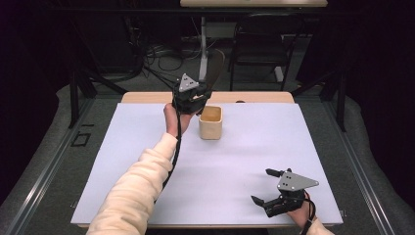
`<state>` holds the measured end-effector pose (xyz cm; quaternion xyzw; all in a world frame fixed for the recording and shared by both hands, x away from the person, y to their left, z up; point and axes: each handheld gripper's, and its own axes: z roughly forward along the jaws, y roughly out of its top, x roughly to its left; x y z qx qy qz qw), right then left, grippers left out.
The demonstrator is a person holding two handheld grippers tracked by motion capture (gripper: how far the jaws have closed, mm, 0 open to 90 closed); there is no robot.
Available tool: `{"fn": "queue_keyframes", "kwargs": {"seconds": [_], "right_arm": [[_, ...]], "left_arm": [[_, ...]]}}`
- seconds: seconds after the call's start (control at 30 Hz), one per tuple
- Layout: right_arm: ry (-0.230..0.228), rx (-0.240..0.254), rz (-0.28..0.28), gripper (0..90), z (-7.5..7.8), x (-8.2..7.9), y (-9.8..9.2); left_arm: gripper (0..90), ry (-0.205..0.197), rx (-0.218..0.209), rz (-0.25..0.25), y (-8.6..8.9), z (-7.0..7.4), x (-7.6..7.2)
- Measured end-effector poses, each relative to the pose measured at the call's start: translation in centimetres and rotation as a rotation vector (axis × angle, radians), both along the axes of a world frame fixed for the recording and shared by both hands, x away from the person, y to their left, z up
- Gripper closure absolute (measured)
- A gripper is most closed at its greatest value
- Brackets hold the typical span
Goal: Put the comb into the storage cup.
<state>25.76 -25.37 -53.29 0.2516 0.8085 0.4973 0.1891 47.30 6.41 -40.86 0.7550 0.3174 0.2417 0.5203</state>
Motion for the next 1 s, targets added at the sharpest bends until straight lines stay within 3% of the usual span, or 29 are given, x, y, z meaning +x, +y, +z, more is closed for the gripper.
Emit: {"fn": "queue_keyframes", "kwargs": {"seconds": [1.0], "right_arm": [[0.0,0.001,0.001,0.0,0.0,0.0,0.0]], "left_arm": [[72.2,-0.009,-0.066,-0.028,-1.7,-1.1,0.7]]}}
